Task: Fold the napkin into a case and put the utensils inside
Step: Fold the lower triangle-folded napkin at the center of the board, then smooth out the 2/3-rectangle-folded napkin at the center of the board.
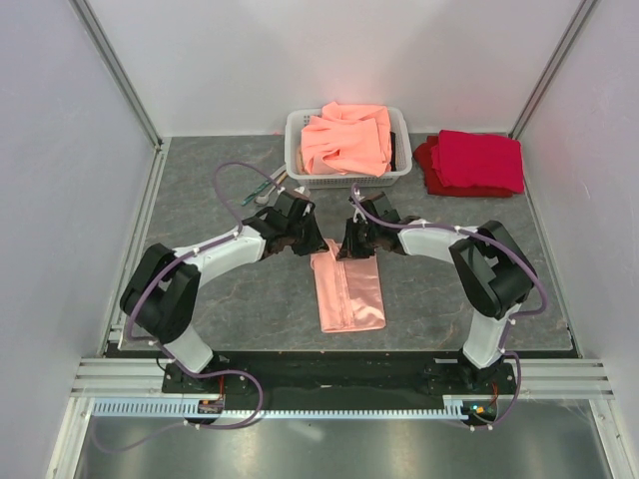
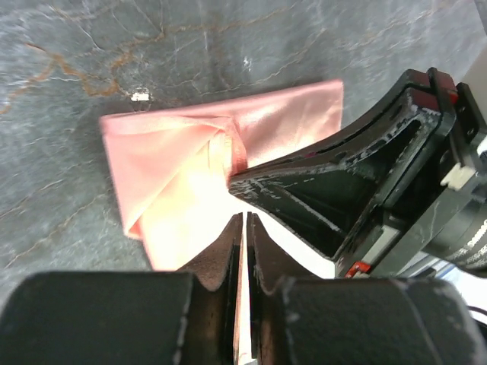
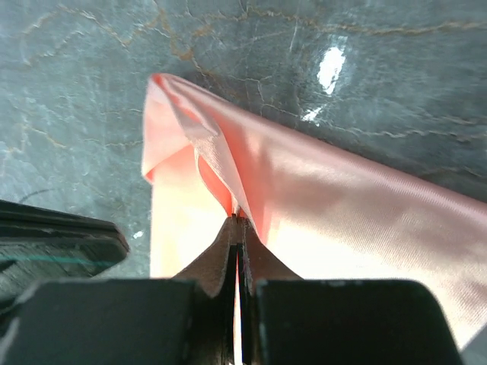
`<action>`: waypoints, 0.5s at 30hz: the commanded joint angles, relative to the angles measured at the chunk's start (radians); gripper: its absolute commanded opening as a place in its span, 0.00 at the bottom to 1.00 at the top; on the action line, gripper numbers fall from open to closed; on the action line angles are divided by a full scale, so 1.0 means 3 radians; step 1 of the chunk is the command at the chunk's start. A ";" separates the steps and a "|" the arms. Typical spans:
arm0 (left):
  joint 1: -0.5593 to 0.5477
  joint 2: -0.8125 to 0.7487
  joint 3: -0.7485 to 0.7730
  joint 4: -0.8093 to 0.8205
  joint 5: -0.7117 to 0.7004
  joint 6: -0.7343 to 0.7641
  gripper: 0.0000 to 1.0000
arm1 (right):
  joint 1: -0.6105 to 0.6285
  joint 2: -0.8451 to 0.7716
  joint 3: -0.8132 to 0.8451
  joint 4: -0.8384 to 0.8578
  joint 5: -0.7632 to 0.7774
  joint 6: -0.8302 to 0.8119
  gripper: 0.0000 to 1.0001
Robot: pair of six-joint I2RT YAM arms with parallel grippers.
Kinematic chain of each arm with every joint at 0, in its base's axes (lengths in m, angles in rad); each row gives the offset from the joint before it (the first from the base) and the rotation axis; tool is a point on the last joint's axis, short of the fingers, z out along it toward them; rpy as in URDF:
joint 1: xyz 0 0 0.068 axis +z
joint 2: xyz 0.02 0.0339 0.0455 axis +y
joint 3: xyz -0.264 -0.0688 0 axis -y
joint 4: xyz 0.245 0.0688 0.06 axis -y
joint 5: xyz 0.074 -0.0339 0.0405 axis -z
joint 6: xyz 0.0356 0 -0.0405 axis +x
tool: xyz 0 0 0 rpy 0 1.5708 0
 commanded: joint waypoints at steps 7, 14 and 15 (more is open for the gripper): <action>0.0008 -0.0136 -0.0061 -0.0155 -0.0183 0.0094 0.11 | -0.0100 -0.0257 0.0000 -0.0163 0.0019 -0.0082 0.00; 0.0008 0.0012 0.0067 -0.0135 -0.0122 0.0130 0.11 | -0.0106 -0.0206 -0.0113 -0.0153 0.0141 -0.0117 0.00; 0.0008 0.0088 0.0092 -0.0119 -0.0066 0.0135 0.13 | -0.0111 -0.0196 -0.0118 -0.0143 0.0147 -0.0128 0.00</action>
